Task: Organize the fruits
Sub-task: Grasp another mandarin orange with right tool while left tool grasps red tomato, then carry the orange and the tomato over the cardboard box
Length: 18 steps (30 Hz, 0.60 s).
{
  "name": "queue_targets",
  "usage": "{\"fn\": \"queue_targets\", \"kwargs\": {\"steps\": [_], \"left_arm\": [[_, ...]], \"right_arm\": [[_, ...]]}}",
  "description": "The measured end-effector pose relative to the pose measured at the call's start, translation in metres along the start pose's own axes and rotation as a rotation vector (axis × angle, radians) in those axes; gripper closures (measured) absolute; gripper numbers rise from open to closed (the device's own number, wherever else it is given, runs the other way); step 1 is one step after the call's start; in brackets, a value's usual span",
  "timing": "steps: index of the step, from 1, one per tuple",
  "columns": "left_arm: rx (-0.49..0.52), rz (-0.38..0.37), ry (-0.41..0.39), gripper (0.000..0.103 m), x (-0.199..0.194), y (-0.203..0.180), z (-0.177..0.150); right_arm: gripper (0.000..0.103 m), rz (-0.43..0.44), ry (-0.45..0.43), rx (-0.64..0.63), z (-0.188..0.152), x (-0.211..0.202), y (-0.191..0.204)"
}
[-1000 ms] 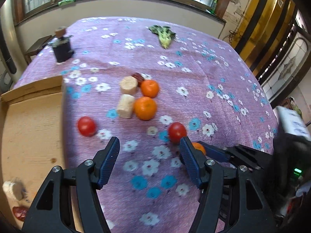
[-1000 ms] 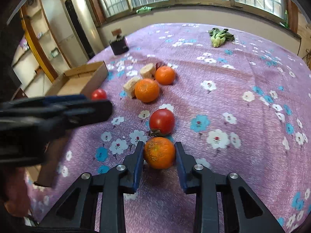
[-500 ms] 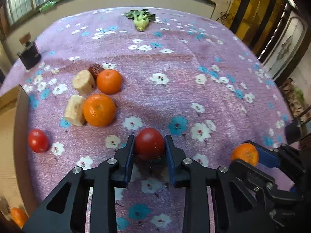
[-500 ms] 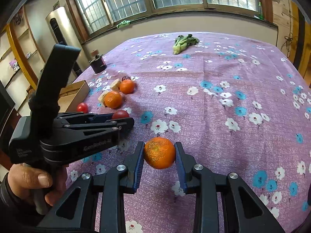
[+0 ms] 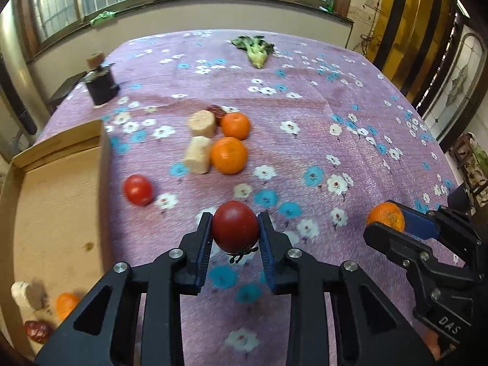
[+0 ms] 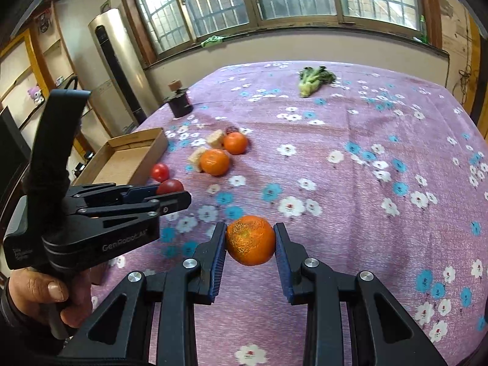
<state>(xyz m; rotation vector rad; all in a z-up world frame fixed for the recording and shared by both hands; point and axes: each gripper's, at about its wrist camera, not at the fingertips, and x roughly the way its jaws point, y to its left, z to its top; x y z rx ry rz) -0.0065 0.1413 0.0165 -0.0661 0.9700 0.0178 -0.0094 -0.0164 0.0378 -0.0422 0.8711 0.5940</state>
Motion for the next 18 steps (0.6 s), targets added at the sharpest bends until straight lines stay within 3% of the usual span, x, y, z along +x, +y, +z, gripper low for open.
{"fn": "queue_targets", "kwargs": {"steps": [18], "left_arm": [[-0.039,0.049,-0.048,0.076,-0.038,0.040,-0.021]], "right_arm": [[0.072,0.083,-0.002,-0.076,0.006,-0.001,0.055]]}}
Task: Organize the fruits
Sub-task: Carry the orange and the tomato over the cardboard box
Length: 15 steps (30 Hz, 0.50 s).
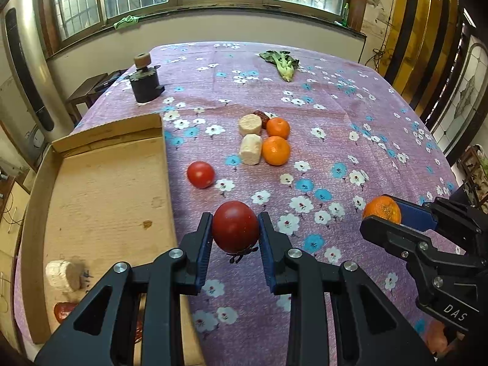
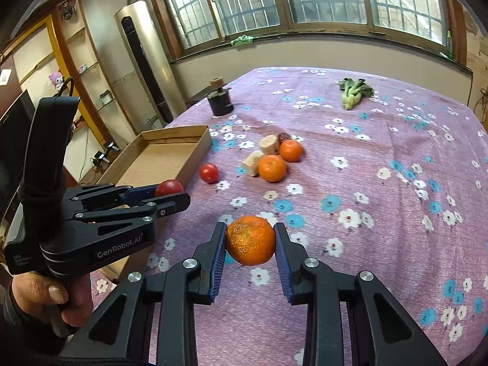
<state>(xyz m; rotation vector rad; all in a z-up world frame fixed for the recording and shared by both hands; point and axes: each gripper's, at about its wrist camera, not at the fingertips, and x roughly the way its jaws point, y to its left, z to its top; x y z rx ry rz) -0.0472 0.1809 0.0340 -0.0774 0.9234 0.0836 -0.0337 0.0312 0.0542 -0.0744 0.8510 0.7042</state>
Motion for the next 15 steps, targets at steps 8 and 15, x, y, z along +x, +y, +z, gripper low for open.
{"fn": "queue_targets", "kwargs": {"steps": [8,15], "left_arm": [[-0.021,0.003,-0.013,0.076,-0.012,0.016,-0.008],[-0.042,0.018,-0.017,0.076,-0.018,0.036,-0.014]], "right_arm": [[0.072,0.034,0.005,-0.029,0.003,0.005,0.020],[0.072,0.063,0.012,-0.056,0.008,0.013,0.037]]}}
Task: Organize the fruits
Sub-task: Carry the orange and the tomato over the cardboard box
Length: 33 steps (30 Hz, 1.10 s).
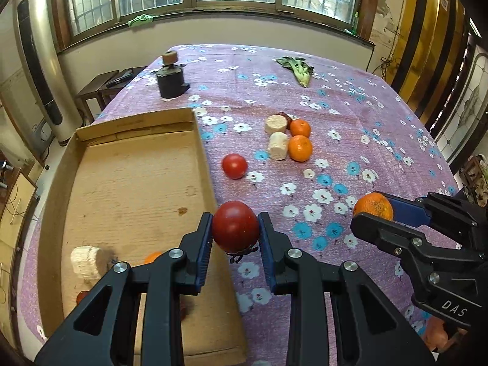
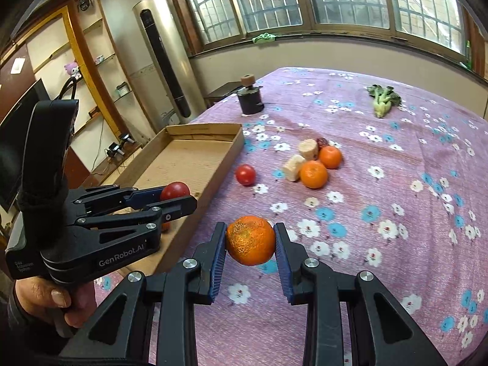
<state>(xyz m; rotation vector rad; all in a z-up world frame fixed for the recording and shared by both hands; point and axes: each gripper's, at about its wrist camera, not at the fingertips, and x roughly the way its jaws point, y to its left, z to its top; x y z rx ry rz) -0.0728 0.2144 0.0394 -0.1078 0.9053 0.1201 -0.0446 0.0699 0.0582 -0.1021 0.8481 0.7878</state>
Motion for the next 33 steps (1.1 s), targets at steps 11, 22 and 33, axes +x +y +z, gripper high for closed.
{"fn": "queue_targets", "kwargs": {"steps": [11,22,33], "left_arm": [[-0.043,0.031,-0.007,0.076,-0.005,0.038,-0.003],[-0.099,0.072,-0.016,0.076,-0.007,0.090,0.004],[-0.169,0.096,0.008,0.076,0.011,0.134,0.014]], "right_arm": [[0.072,0.038,0.022,-0.058,0.011,0.019,0.033],[0.072,0.105,0.041,-0.098,0.031,0.047,0.069],[0.072,0.125,0.097,-0.137,0.047,0.099,0.095]]}}
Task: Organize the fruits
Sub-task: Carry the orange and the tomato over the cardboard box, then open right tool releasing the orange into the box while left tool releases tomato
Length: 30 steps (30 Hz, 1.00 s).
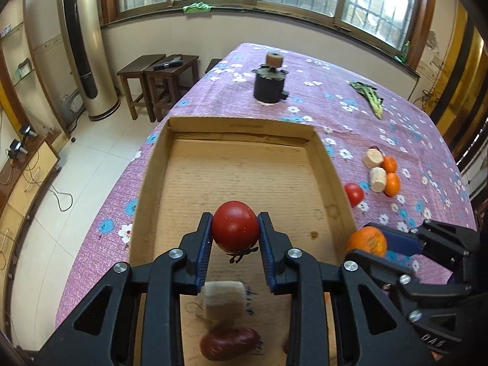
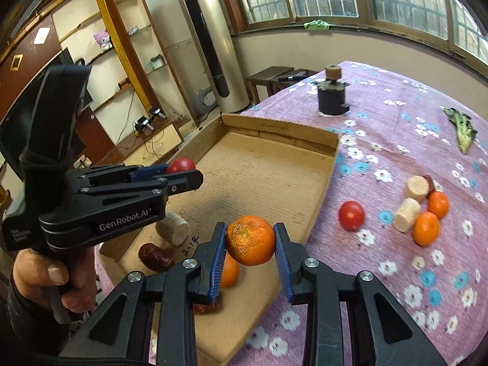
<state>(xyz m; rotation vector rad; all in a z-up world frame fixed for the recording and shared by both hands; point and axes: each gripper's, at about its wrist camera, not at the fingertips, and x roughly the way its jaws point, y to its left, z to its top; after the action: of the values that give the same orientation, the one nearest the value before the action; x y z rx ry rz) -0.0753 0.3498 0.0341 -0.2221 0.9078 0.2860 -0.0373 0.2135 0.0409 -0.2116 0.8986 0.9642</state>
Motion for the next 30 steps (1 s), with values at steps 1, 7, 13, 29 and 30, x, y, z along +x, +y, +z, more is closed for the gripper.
{"fn": "queue_targets", "kwargs": {"steps": [1,7,13,29,30], "left_arm": [[-0.005,0.001,0.008,0.076,0.003,0.002,0.000],[-0.014,0.003,0.058,0.076,0.020,0.009,-0.003],[-0.010,0.007,0.090,0.076,0.030,0.009,-0.006],[-0.032,0.053,0.148,0.054,0.041,0.012,-0.012],[-0.030,0.064,0.140,0.041,0.039,0.012,-0.012]], "right_arm": [[0.072,0.002,0.011,-0.003,0.001,0.006,0.001],[0.072,0.010,0.064,-0.022,0.003,0.040,0.006],[0.072,0.007,0.091,-0.045,0.005,0.055,0.007],[0.058,-0.018,0.135,-0.074,0.001,0.072,0.006],[0.054,-0.021,0.133,-0.076,0.001,0.070,0.007]]}}
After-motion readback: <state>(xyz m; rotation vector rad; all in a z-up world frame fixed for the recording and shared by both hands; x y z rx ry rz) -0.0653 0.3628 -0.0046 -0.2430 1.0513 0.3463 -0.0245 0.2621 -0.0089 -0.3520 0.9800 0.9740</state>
